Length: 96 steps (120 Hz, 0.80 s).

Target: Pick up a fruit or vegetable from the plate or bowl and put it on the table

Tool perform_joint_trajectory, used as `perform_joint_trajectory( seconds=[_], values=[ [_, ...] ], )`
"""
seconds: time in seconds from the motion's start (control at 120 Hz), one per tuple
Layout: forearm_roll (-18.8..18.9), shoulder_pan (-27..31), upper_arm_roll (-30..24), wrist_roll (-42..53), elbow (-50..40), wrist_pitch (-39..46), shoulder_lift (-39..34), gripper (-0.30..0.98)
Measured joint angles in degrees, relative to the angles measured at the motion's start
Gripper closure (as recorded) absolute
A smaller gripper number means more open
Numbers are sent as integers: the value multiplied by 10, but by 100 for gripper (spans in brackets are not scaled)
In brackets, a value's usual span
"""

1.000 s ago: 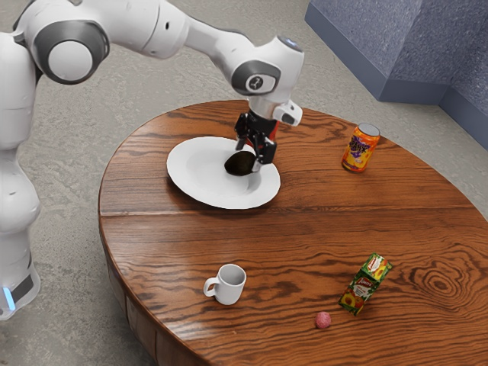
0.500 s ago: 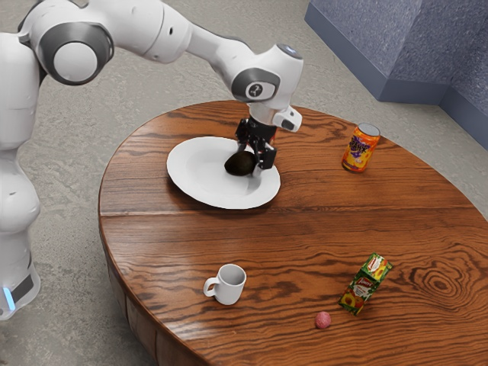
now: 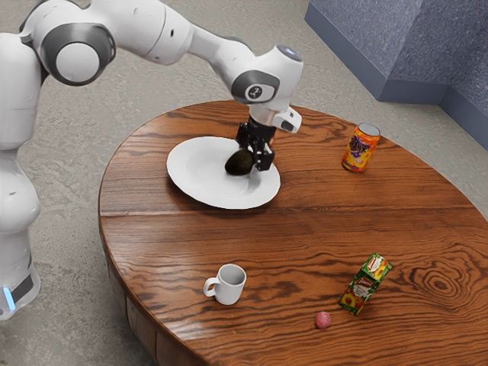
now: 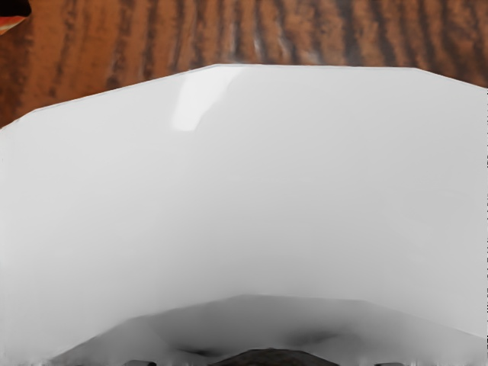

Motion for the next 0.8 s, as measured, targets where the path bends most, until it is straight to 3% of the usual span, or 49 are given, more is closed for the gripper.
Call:
perform_joint_trajectory(
  seconds=[0.175,0.342,0.442,0.617,0.8],
  values=[
    [1,1,-25,-5,46,-30,-22,43],
    [-1,-1,-138,-19,101,-59,-18,41],
    [2,-13,-194,-29,157,-69,23,42],
    [29,-58,-207,-45,267,-77,105,37],
    [29,-63,-208,-66,272,-83,106,11]
  ],
)
